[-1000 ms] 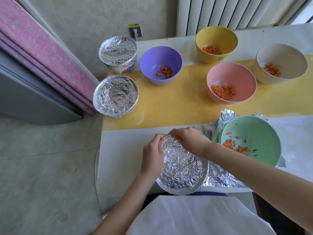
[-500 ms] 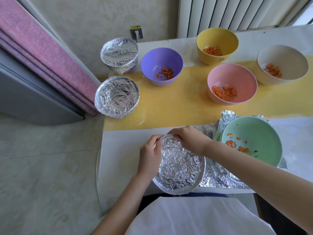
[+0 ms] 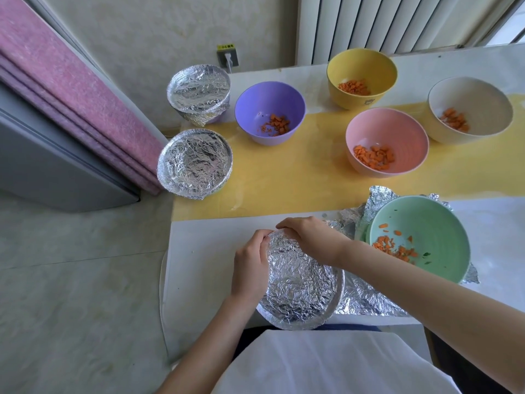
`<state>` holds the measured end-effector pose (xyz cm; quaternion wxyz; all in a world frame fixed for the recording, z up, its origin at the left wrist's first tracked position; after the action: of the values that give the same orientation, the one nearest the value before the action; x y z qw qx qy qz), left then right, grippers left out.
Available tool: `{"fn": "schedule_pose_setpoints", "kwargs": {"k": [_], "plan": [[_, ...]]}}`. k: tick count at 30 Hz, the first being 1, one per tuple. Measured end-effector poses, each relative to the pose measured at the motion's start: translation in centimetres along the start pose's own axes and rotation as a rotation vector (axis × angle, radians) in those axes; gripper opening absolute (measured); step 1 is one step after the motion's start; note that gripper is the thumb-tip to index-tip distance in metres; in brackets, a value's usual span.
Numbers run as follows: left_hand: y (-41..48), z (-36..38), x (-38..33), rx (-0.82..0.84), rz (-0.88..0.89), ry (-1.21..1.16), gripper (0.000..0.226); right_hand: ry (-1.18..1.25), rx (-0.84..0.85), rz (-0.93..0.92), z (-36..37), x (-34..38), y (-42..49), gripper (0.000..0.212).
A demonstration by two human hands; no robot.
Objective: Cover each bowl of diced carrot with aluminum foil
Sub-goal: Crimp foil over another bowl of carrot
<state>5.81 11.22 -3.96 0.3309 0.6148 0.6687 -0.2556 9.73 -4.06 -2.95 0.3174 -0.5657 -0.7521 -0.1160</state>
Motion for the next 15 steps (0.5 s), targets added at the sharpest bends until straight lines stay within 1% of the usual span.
{"fn": "schedule_pose_setpoints", "kwargs": {"k": [2, 3, 5, 7, 9, 12, 15], "plan": [[-0.2, -0.2, 0.3, -0.051, -0.025, 0.018, 0.019, -0.015, -0.014, 0.0, -0.2, -0.4, -0.4, 0.035], [-0.4, -0.3, 0.4, -0.066, -0.037, 0.026, 0.019, -0.033, -0.008, 0.001, -0.3, -0.6, -0.6, 0.042], [-0.7, -0.3, 0.4, -0.076, -0.057, 0.032, 0.019, -0.057, 0.0, -0.001, -0.2, -0.9, -0.8, 0.053], [-0.8, -0.2, 0.2, -0.079, -0.071, 0.029, 0.018, -0.065, -0.02, -0.005, -0.2, -1.1, -0.8, 0.058], [-0.7, -0.4, 0.0, -0.032, -0.062, 0.02, 0.016, -0.071, -0.039, -0.013, -0.2, -1.1, -0.8, 0.06], [-0.2, -0.8, 0.1, 0.105, -0.013, 0.017, 0.019, -0.055, -0.041, -0.058, -0.2, -1.2, -1.0, 0.062], [0.5, -1.0, 0.0, 0.124, 0.004, 0.014, 0.019, -0.058, -0.054, -0.105, -0.3, -0.9, -1.2, 0.063]]}}
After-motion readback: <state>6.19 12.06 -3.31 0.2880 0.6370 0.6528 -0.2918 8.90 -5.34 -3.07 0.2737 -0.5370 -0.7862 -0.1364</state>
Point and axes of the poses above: each hand's wrist, its own y-axis towards the middle knuckle, its own z-axis out of the palm, x = y × z, the point moved 1 cm from there along y, towards the middle knuckle, and after that the axes turned 10 degrees about -x, right-handed, at the moved point
